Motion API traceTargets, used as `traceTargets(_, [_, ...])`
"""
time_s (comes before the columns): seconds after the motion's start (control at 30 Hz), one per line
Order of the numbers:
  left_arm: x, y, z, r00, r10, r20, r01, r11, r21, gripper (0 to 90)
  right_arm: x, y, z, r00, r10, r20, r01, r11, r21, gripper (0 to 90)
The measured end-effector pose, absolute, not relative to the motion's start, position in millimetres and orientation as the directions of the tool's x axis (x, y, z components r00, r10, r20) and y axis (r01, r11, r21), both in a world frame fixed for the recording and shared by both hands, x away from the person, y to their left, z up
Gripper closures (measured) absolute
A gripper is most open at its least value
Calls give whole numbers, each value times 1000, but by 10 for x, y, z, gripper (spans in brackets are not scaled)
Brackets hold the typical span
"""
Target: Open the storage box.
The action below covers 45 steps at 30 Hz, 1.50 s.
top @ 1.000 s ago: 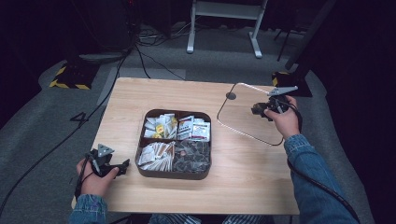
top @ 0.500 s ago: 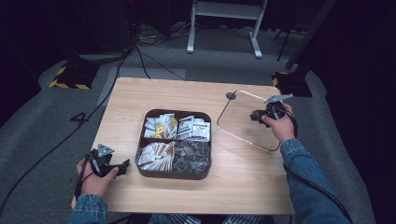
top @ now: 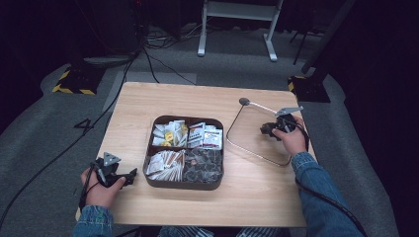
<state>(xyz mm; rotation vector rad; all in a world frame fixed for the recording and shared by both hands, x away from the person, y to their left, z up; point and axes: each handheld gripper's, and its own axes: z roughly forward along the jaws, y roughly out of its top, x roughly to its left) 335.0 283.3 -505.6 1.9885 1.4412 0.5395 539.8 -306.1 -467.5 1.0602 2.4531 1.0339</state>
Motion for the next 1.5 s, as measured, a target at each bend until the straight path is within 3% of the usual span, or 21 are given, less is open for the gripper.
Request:
traceTargets(0.27, [3350,2833,-5056,322,946,-29,694,-215,687,124,5324,-3068,-4806,-682,730,40,538,464,704,586])
traceTargets(0.47, [3366,2788,-5055,268,963,-31,709,-176,683,117,5289,-3119,-4883,-667,743,53,543,437,717,582])
traceTargets(0.77, [3369,2788,-5055,268,963,-28,707,-177,685,117,5262,-3152,-4893,-646,763,36,535,418,735,468])
traceTargets(0.97, [3367,2784,-5055,266,964,-28,708,-176,684,119,5213,-3188,-4742,-633,772,64,523,365,770,402])
traceTargets(1.37, [3395,2769,-5054,265,964,-28,708,-175,684,117,5055,-3117,-4441,-643,761,90,495,323,807,450])
traceTargets(1.5, [3399,2765,-5054,265,964,-30,710,-175,682,118,4969,-3003,-4289,-677,733,73,445,328,833,448])
